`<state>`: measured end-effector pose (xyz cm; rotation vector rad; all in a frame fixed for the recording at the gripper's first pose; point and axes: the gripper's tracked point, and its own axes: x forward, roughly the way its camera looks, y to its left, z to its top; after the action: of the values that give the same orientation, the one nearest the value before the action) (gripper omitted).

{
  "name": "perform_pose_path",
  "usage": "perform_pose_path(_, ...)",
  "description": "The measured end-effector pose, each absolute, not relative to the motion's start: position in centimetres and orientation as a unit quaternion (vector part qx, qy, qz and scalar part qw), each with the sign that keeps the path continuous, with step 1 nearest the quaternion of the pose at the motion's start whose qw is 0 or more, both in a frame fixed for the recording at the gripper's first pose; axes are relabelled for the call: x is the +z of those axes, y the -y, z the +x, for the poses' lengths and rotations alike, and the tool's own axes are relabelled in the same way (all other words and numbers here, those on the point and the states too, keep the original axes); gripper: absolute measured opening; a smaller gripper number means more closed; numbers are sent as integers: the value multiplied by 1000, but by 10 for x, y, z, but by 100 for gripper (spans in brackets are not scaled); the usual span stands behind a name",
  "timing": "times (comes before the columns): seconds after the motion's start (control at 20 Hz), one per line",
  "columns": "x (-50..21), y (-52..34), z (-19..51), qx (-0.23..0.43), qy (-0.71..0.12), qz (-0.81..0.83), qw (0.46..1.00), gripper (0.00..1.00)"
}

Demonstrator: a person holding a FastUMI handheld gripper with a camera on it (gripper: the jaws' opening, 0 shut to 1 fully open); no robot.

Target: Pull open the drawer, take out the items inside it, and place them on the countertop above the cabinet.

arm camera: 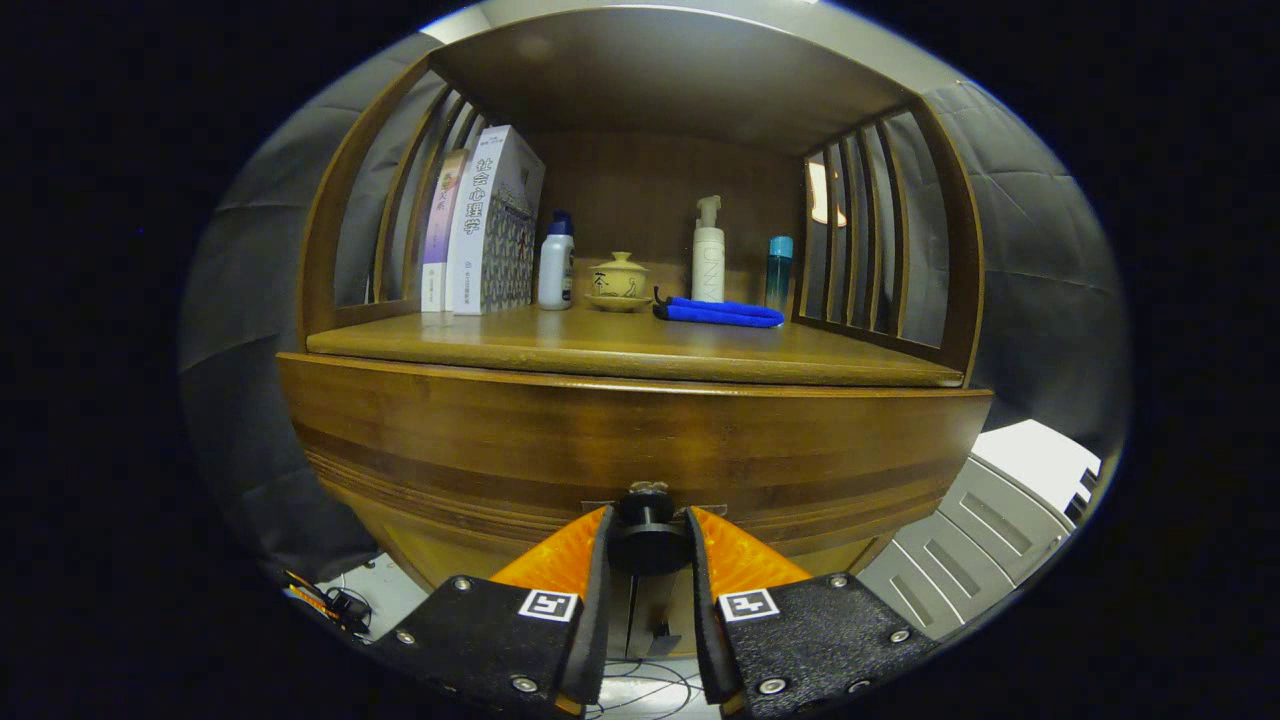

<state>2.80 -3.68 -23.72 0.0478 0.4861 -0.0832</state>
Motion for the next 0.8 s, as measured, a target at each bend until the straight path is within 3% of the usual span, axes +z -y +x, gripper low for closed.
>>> perform_pose_path(0.8,-218,33,-58,-56,-258,5,965,37)
